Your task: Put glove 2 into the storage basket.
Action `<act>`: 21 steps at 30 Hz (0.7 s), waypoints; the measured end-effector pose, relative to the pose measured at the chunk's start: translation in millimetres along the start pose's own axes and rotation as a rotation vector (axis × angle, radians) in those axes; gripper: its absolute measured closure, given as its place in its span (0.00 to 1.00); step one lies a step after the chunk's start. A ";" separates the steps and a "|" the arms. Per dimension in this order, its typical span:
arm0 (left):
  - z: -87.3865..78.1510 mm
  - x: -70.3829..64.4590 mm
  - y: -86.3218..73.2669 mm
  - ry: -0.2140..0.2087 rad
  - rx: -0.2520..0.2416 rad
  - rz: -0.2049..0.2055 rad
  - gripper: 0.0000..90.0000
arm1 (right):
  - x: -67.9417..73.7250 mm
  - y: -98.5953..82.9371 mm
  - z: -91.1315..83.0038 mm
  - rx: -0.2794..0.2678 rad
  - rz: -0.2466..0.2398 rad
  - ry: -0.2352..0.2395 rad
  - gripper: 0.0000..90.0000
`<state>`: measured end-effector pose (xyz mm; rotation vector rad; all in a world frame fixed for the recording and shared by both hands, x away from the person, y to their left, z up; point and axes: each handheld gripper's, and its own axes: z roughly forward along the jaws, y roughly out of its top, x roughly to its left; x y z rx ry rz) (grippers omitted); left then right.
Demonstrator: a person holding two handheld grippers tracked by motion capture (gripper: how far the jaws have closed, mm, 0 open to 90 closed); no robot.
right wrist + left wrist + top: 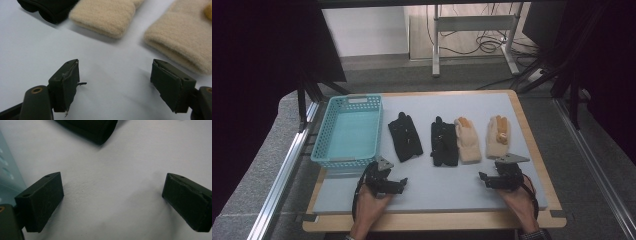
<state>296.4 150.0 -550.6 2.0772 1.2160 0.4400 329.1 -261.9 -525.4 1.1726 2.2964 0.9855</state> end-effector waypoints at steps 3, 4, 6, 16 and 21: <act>0.0 -0.1 0.0 0.000 -0.001 -0.001 0.04 | 1.2 4.1 -2.0 -0.009 0.000 0.011 0.26; 0.0 -0.1 0.0 0.000 -0.001 -0.001 0.04 | 1.2 4.1 -2.0 -0.009 0.000 0.011 0.26; 0.0 -0.1 0.0 0.000 -0.001 -0.001 0.04 | 1.9 6.9 -1.8 -0.011 -0.002 0.018 0.26; 0.0 -0.2 -0.1 0.000 -0.002 -0.002 0.04 | 12.0 33.4 2.5 -0.045 -0.035 0.099 0.42; -0.1 -0.1 -0.1 0.000 -0.001 -0.002 0.04 | 15.7 47.8 9.6 -0.055 -0.055 0.118 0.50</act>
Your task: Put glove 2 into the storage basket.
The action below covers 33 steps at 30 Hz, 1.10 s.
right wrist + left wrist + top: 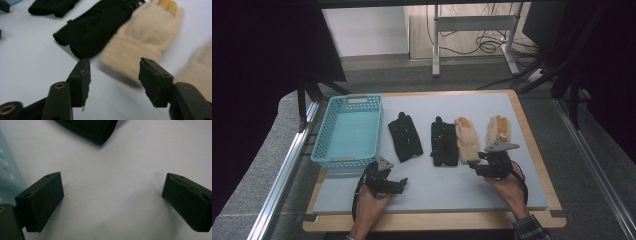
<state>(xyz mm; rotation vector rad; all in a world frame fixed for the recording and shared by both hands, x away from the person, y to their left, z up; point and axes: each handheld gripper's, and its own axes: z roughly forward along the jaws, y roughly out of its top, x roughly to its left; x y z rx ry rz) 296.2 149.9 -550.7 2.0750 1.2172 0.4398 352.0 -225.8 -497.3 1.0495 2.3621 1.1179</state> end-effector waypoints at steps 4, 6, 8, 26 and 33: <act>-0.1 0.0 0.0 0.000 0.000 0.000 0.04 | 2.6 16.5 14.6 0.006 -0.019 0.015 0.57; 0.0 -0.1 -0.1 0.000 -0.001 -0.001 0.04 | 3.9 24.3 23.0 0.014 -0.026 0.026 0.57; 0.0 -0.2 -0.1 0.000 -0.002 -0.002 0.05 | 5.6 32.9 33.2 0.020 -0.043 0.029 0.57; -0.1 0.1 0.0 -0.001 0.001 0.001 0.05 | 4.2 79.9 128.0 0.123 -0.134 -0.009 0.27; 0.0 0.1 0.0 -0.001 0.002 0.001 0.04 | 6.5 80.4 134.4 0.166 -0.065 0.030 0.61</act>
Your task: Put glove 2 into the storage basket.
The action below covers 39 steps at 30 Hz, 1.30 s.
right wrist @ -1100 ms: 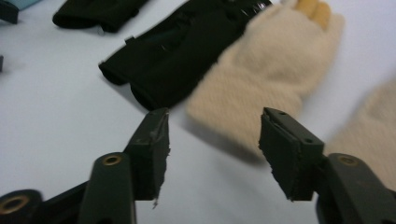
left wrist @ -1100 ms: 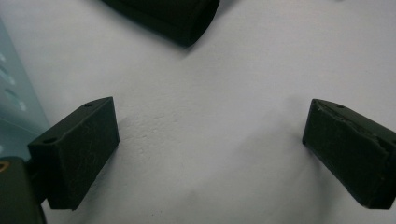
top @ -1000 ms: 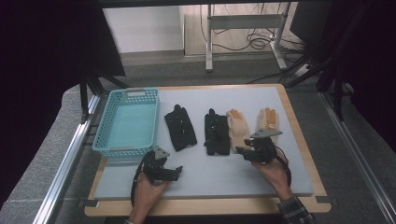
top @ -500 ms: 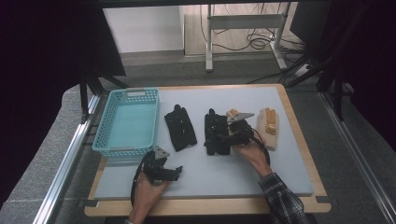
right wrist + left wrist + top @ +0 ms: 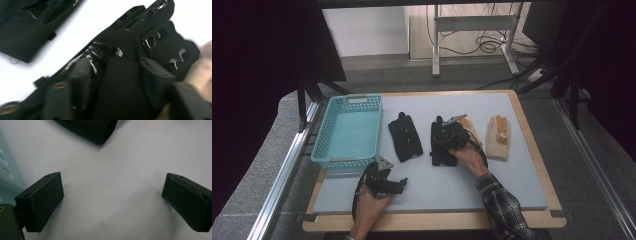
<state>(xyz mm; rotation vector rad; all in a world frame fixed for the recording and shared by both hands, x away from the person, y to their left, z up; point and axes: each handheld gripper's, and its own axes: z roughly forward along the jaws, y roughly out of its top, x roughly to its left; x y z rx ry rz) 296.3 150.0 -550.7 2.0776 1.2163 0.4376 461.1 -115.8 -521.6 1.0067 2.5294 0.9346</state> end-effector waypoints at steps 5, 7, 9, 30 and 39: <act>0.0 0.0 0.0 0.000 0.000 0.000 0.04 | 4.9 1.9 -2.6 0.016 0.004 -0.023 0.85; 0.0 0.0 0.0 0.000 0.001 0.000 0.04 | 4.7 2.2 -3.5 0.015 0.010 -0.013 0.87; 0.0 0.1 0.0 0.000 0.001 0.000 0.04 | 6.1 3.8 -7.0 0.003 0.014 -0.010 0.88; -0.1 0.1 0.0 0.001 0.000 0.002 0.05 | 72.2 -46.5 -76.0 -0.098 0.047 0.124 0.75; -0.1 -0.1 0.0 0.002 0.000 0.000 0.05 | 50.5 -37.7 -80.5 -0.160 0.046 0.129 0.52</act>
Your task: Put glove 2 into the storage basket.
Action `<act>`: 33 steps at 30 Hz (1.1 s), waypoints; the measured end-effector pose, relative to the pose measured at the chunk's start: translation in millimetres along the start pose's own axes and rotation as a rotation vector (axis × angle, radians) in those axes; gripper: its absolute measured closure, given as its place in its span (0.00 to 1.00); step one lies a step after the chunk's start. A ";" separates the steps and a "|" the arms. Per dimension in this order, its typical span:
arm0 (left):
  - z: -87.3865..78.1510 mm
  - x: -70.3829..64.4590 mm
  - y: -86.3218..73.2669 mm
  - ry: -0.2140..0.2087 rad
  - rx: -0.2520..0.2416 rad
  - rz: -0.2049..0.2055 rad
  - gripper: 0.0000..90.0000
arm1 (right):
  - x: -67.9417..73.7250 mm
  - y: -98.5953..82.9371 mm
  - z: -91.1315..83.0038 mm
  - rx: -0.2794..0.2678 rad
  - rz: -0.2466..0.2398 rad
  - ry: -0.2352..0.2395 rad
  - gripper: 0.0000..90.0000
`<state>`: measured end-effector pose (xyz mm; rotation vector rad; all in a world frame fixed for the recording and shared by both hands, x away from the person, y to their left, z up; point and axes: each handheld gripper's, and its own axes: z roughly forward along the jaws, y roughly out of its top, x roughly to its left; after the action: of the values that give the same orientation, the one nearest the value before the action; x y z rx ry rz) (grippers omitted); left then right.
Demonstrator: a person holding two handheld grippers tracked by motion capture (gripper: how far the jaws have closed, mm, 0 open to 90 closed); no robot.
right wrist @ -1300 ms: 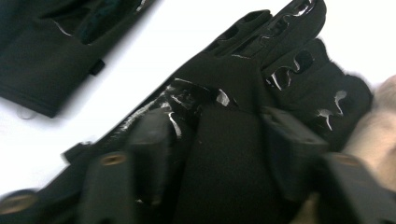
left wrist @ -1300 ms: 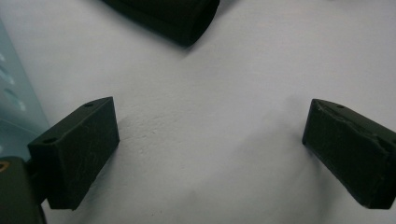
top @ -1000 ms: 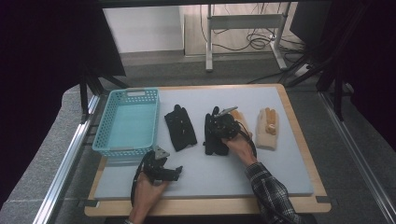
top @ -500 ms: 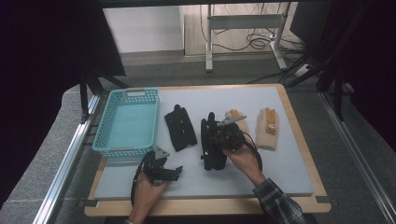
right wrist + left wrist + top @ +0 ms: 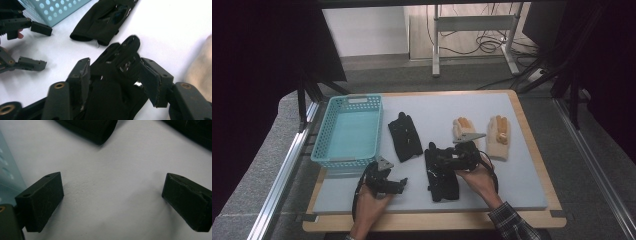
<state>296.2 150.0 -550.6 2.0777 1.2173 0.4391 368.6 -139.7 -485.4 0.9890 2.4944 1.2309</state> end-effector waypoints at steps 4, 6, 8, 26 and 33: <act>0.0 0.0 0.0 -0.001 0.000 0.000 0.05 | -0.6 8.9 12.0 0.015 -0.045 -0.012 0.71; 0.0 0.1 0.0 -0.001 0.000 0.000 0.05 | -0.6 19.8 25.8 0.029 -0.068 -0.019 0.78; 0.0 0.0 0.0 0.000 0.000 0.000 0.05 | -1.1 23.8 30.9 0.030 -0.072 -0.019 0.79; 0.1 0.1 -0.1 -0.002 0.000 -0.001 0.05 | -18.3 69.7 114.3 0.062 -0.054 -0.056 0.66; 0.0 0.0 0.0 -0.002 0.001 -0.002 0.05 | -22.5 73.9 140.5 0.092 -0.037 -0.071 0.61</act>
<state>296.2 150.1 -550.6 2.0771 1.2183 0.4358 482.5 -32.9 -521.4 0.9852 2.5220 1.0601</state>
